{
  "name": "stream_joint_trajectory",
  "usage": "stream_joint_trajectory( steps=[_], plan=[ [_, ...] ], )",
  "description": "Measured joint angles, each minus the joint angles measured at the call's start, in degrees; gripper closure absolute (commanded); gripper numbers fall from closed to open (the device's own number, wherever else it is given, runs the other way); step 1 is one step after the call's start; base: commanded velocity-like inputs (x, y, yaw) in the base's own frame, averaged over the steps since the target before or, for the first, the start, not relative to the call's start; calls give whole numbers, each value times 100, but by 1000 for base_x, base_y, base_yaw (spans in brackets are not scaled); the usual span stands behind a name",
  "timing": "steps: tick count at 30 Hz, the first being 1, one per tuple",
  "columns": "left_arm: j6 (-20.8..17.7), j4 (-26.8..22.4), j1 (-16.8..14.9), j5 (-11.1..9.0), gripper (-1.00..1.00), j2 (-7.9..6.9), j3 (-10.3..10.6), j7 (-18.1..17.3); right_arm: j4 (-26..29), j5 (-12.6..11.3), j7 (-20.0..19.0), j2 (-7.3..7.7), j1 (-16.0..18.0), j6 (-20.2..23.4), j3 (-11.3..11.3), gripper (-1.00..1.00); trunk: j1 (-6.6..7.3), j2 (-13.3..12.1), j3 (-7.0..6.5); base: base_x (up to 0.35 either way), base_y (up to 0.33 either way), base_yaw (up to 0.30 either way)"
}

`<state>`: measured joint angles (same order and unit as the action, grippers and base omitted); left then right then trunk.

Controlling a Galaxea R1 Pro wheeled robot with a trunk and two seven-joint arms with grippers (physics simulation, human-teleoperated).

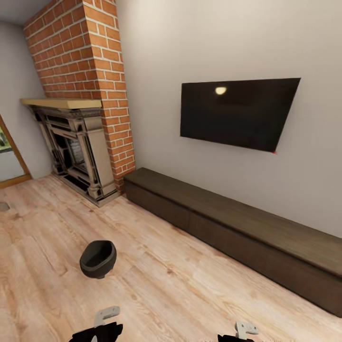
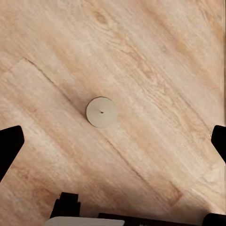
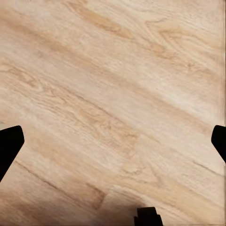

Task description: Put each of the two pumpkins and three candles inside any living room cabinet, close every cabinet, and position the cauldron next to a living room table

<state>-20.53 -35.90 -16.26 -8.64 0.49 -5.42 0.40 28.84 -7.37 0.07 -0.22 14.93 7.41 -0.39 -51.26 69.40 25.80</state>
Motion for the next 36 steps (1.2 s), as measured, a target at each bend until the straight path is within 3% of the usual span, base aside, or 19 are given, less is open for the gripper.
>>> stream_joint_trajectory(
  steps=[36],
  plan=[
    [0,0,0,9,-100,-1,1,0,-10,0,2,-2,-1,10,-1,-100,0,0,0,-52,-38,-290]
  ],
)
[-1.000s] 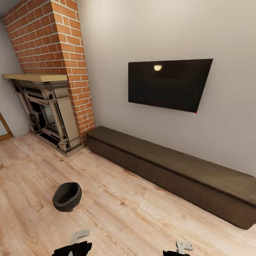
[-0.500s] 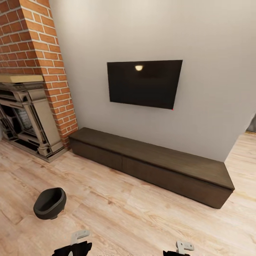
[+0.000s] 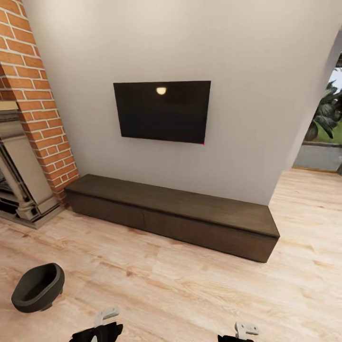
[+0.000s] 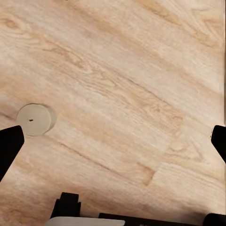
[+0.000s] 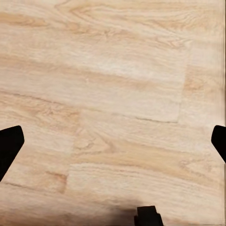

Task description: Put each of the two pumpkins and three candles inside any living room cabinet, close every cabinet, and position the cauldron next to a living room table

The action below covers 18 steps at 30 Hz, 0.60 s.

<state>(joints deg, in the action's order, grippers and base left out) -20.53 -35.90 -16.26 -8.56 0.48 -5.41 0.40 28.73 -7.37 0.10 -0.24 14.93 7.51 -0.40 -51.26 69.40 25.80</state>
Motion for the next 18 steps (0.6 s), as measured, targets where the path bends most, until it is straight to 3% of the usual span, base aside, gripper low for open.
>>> stream_joint_trajectory(
  steps=[6,18],
  plan=[
    [1,1,0,-1,-100,0,4,0,1,0,-1,0,-1,3,0,-100,0,0,0,0,-75,-290],
    [2,1,0,-1,-100,0,5,0,1,0,0,0,-1,1,0,-100,0,0,0,0,-243,-290]
  ],
)
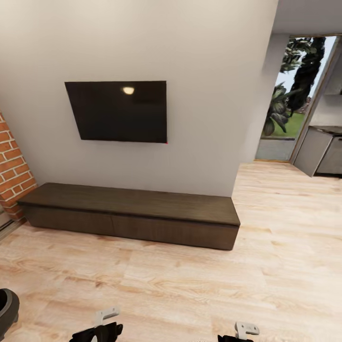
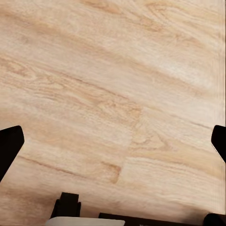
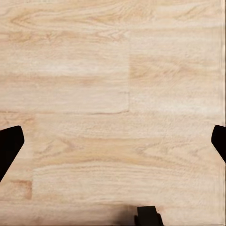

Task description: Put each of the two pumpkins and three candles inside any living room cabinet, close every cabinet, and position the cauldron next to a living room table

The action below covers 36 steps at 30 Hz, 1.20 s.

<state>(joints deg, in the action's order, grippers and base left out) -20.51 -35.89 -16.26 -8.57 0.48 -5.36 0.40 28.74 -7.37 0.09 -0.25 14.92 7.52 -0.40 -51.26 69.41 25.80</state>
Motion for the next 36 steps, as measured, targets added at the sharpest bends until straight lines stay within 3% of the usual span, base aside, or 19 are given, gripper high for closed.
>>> stream_joint_trajectory(
  steps=[21,36],
  plan=[
    [-1,1,1,1,-100,2,-2,0,23,6,25,3,2,-43,10,-100,0,0,0,0,-78,-42],
    [-4,-1,3,0,-100,7,-4,0,21,11,38,5,5,-36,23,-100,0,0,0,0,-109,229]
  ],
)
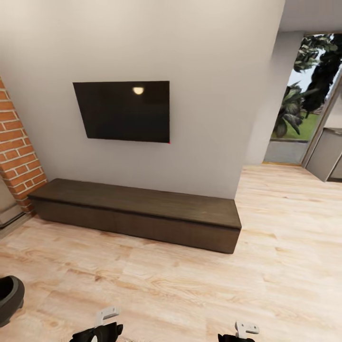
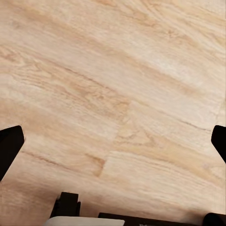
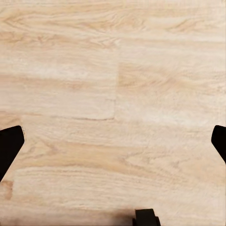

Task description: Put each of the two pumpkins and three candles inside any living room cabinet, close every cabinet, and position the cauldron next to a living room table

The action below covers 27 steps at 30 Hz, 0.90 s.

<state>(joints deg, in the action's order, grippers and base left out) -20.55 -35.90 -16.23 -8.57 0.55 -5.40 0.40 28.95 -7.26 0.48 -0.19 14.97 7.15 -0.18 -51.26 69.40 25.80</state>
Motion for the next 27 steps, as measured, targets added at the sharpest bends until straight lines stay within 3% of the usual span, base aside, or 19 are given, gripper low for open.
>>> stream_joint_trajectory(
  steps=[4,13,27],
  plan=[
    [2,2,-1,5,-100,1,5,0,2,0,0,-2,-2,2,1,-100,0,0,0,0,-182,226],
    [4,8,-2,8,-100,1,12,0,4,-3,0,2,-3,-5,1,-100,0,0,0,0,-267,30],
    [1,7,-2,3,-100,2,10,0,2,-3,0,-3,-2,-6,1,-100,1,1,0,188,-74,-95]
  ],
)
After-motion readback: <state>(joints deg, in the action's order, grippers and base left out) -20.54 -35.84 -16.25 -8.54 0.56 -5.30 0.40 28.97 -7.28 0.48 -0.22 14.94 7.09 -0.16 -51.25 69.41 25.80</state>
